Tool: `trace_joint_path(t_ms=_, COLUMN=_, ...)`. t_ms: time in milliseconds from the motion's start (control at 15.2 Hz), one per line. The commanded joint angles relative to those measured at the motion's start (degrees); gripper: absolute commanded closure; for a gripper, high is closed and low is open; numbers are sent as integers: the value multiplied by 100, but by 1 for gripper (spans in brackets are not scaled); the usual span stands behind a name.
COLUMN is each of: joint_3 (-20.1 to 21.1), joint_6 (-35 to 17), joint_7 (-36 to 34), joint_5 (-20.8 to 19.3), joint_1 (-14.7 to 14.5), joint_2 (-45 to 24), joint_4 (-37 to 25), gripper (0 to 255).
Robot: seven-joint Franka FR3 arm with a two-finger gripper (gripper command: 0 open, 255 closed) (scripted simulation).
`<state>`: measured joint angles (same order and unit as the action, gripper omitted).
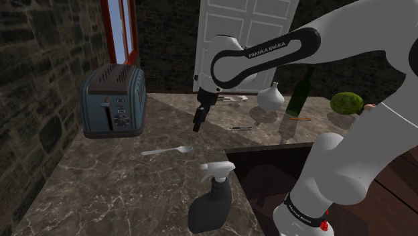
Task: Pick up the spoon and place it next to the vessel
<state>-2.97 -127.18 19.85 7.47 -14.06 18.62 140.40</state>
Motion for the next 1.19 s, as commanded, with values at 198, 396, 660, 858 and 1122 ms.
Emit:
trace_joint_path(t_ms=198, joint_3=68, joint_6=-602, joint_7=695, joint_5=451, joint_1=-392, joint_2=-887, joint_4=-422, gripper=0)
trace_joint_path(t_ms=396, joint_3=155, joint_6=-896, joint_7=1122, joint_5=736, joint_1=-590, joint_2=-1372, joint_4=-681, gripper=0)
trace_joint_path(t_ms=660, joint_3=268, joint_6=-1178, joint_7=1499, joint_5=996, joint_1=-738, joint_2=-1829, joint_4=-912, gripper=0)
trace_joint_path(t_ms=858, joint_3=295, joint_6=-1390, joint_7=1543, joint_5=1063, joint_1=-762, joint_2=-2008, joint_4=-881, gripper=0)
trace_joint_path(t_ms=1122, joint_3=329, joint_6=-1637, joint_7=1601, joint_5=1150, joint_1=-789, joint_2=-2233, joint_4=-860, gripper=0)
